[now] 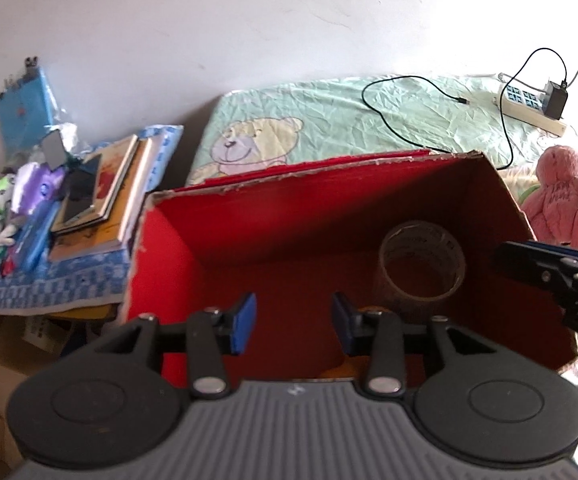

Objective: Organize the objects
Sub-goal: 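Lower the tape roll into the red box and open the right gripper, then move the right gripper out of the box to the beige ribbon-tied loop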

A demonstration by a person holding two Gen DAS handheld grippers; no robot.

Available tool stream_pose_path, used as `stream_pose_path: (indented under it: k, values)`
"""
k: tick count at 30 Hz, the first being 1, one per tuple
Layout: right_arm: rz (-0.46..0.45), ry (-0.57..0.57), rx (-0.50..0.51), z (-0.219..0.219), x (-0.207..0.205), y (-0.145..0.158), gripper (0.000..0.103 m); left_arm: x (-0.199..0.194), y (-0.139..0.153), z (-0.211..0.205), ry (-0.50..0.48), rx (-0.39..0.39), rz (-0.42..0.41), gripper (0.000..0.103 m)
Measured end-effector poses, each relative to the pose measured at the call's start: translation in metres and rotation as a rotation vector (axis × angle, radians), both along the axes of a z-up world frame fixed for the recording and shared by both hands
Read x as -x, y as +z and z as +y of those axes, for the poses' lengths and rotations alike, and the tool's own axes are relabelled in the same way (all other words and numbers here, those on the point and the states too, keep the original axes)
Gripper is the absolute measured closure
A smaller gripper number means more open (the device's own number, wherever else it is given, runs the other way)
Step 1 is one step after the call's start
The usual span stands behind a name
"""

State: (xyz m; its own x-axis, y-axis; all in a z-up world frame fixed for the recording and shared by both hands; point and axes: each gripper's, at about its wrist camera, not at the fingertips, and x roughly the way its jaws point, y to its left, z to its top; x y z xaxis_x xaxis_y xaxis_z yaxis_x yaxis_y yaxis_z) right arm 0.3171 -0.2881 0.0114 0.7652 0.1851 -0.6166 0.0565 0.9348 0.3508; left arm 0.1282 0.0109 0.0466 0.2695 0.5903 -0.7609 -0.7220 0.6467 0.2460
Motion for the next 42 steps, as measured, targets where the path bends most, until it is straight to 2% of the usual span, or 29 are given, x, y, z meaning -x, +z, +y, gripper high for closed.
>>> stream_pose_path:
  k: [4, 6, 8, 18, 31, 42]
  values:
    - [-0.021, 0.002, 0.002, -0.005, 0.017, 0.003, 0.077, 0.006, 0.004, -0.016, 0.033, -0.03, 0.005, 0.061]
    - [-0.041, 0.006, -0.004, -0.007, 0.027, 0.006, 0.07, 0.008, 0.007, -0.024, 0.05, -0.047, 0.008, 0.06]
    - [-0.061, 0.019, -0.012, -0.009, 0.035, 0.009, 0.067, 0.01, 0.009, -0.033, 0.067, -0.069, 0.015, 0.058]
    - [-0.06, 0.162, -0.057, -0.009, 0.06, 0.013, 0.066, 0.026, 0.01, -0.075, 0.167, -0.107, 0.025, 0.057]
    - [0.008, 0.284, -0.118, -0.006, 0.08, -0.002, 0.066, 0.04, -0.007, -0.098, 0.273, -0.075, 0.059, 0.053]
    - [0.131, 0.263, -0.222, -0.014, 0.084, -0.032, 0.066, 0.04, -0.033, -0.098, 0.283, 0.007, 0.098, 0.053]
